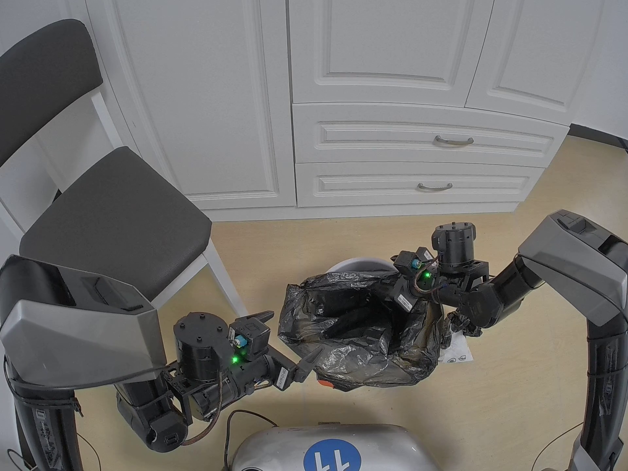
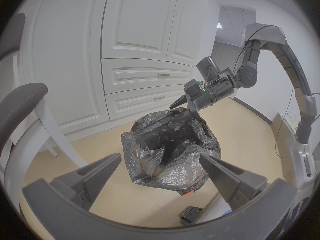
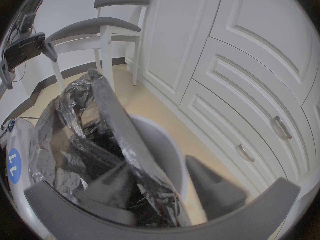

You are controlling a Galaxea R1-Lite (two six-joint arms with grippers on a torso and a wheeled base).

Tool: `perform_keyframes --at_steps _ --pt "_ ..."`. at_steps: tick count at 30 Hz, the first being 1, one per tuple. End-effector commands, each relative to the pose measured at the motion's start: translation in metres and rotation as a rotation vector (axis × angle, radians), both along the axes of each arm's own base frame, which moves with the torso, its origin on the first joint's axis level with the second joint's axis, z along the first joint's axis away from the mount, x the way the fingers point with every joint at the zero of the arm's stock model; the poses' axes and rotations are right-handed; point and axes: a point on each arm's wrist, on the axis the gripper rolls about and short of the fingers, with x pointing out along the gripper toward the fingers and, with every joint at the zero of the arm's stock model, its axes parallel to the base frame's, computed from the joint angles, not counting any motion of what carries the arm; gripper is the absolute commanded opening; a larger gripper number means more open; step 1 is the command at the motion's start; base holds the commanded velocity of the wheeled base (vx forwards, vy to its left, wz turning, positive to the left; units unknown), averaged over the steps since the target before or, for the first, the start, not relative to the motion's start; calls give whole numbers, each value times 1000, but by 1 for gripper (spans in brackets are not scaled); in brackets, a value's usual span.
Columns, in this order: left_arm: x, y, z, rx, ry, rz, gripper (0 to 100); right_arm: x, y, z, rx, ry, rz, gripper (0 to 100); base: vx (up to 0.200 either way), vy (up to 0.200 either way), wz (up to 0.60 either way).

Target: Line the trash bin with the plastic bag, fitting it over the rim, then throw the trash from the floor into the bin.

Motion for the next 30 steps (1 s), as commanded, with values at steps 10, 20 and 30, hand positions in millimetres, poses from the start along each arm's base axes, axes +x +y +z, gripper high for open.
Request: perform_keyframes --at_steps 10,20,30 --pt "6 -2 -8 7 10 9 100 24 17 3 246 -76 -181 0 0 0 0" --pt "16 -9 -24 27 12 61 100 30 33 -33 404 -99 -244 100 0 0 0" --pt "33 -23 -22 -70 -4 128 100 -37 3 30 500 -83 -258 100 0 0 0"
